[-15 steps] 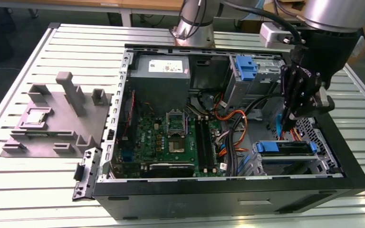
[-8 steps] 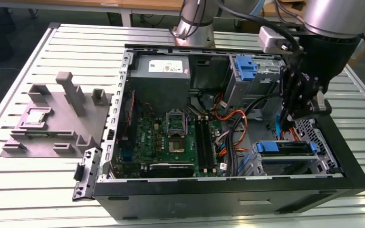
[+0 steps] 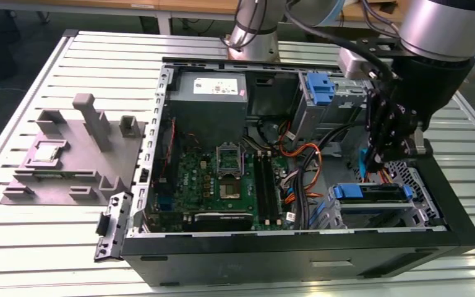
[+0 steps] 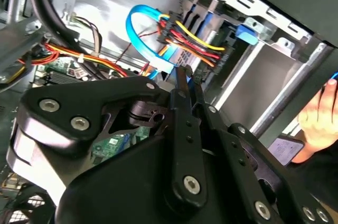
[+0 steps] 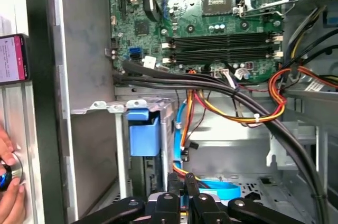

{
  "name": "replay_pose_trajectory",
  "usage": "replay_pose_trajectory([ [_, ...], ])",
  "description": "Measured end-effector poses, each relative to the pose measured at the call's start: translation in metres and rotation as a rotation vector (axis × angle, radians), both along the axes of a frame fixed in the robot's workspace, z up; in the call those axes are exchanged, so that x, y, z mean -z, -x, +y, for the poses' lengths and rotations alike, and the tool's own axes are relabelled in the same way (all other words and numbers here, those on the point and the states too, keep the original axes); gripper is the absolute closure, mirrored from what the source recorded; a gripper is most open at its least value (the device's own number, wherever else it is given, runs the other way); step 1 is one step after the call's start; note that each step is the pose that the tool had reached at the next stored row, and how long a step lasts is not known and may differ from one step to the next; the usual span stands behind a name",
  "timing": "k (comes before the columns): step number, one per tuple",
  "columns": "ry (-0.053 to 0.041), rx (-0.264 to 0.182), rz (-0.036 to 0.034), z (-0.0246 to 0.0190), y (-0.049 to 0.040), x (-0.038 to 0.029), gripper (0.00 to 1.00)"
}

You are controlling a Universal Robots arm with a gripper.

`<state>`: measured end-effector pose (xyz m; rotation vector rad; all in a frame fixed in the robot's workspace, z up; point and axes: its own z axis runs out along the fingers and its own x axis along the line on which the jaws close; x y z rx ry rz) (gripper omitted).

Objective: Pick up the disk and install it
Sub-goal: 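Insert the second disk wire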

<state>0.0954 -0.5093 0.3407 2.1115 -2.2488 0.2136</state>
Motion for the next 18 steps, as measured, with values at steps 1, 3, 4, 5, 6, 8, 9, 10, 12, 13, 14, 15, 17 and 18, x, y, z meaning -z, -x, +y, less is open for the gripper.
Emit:
replay_pose_trajectory([
  [1,-0.0003,0.0,-0.0029,-0.0016,0.0002,0.0001,0.84],
  [3,-0.0015,-0.001,-0.0088,-0.0045,0.0006,0.0002,0.84],
  [4,-0.0024,-0.001,-0.0114,-0.0052,0.0011,0.0003,0.84],
  [5,-0.0027,-0.001,-0.0132,-0.0056,0.0016,0.0004,0.84],
  [6,-0.003,-0.001,-0.0142,-0.0058,0.0018,0.0005,0.84],
  [8,-0.0049,-0.002,-0.0149,-0.007,0.0023,0.0007,0.84],
  [9,-0.0069,-0.002,-0.0155,-0.0086,0.0024,0.0008,0.84],
  [10,-0.0095,-0.002,-0.0162,-0.0103,0.0027,0.0012,0.84],
  [12,-0.0193,-0.002,-0.0182,-0.0131,0.0032,0.0018,0.84],
  [13,-0.0306,-0.002,-0.0192,-0.0139,0.0034,0.0019,0.84],
  [14,-0.048,-0.002,-0.0199,-0.0146,0.0036,0.002,0.84],
  [15,-0.066,-0.002,-0.0203,-0.0152,0.0038,0.002,0.84],
  [17,-0.0863,-0.002,-0.0212,-0.018,0.0039,0.0021,0.84],
  [18,-0.0865,-0.002,-0.0215,-0.0198,0.0041,0.002,0.84],
])
